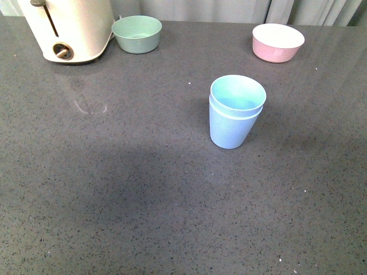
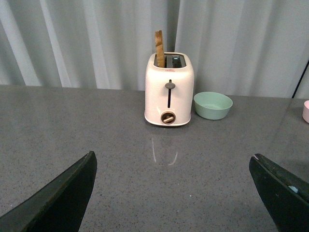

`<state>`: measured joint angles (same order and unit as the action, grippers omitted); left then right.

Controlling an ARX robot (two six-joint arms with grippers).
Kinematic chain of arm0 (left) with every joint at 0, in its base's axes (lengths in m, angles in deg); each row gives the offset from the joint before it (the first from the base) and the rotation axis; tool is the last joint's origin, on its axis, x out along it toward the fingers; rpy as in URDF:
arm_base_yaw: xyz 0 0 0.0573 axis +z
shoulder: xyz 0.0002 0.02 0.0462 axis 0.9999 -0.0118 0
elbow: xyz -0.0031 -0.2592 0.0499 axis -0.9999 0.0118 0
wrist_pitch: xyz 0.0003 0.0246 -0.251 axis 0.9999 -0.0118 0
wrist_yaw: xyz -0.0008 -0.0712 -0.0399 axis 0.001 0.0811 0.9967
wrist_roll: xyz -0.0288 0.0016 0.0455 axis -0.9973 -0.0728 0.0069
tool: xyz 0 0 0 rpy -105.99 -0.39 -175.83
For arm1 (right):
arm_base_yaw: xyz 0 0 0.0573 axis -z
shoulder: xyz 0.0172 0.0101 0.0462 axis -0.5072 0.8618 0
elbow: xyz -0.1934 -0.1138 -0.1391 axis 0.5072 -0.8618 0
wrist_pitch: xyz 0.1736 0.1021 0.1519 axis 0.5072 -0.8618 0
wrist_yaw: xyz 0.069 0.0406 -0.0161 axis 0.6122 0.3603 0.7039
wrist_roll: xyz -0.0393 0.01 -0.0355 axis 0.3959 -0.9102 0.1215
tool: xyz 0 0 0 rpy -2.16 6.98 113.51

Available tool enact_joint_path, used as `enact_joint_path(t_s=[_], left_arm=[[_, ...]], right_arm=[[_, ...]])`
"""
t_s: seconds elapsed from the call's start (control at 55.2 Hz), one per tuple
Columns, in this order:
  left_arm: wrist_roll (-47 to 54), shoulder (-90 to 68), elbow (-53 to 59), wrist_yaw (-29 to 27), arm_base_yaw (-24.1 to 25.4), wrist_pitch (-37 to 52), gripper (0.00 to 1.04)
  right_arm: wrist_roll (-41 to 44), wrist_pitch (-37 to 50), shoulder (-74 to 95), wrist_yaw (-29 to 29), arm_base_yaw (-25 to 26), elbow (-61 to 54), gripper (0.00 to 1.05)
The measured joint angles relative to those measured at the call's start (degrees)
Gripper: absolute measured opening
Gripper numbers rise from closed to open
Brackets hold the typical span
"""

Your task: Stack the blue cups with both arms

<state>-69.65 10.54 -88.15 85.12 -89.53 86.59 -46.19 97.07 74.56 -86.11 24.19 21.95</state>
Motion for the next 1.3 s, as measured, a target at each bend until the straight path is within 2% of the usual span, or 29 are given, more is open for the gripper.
enact_joint_path(t_s=[0.036,0.127,0.199,0.29,0.869,1.304], left_arm=[[0.0,0.0,0.0,0.0,0.0,0.0,0.96],[0.0,0.0,0.0,0.0,0.0,0.0,0.96],[0.0,0.0,0.0,0.02,0.0,0.0,0.96],[0.0,0.0,0.0,0.0,0.0,0.0,0.96],[0.0,0.0,0.0,0.02,0.0,0.0,0.96],[0.02,0.0,0.0,0.0,0.0,0.0,0.96]], right_arm=[[0.13,0.02,-0.83,0.35,0.24,-0.76,0.01],[-0.17,-0.02,-3.02,1.29,1.14,-2.62,0.02],[-0.17,-0.46,-5.2,5.46,4.59,-4.37,0.02],[-0.2,-1.07,-7.34,5.6,6.05,-5.79,0.02],[-0.17,-8.66,-21.81,5.97,6.1,-12.09,0.02],[-0.2,-15.52,-29.81,5.99,6.1,-12.09,0.02]])
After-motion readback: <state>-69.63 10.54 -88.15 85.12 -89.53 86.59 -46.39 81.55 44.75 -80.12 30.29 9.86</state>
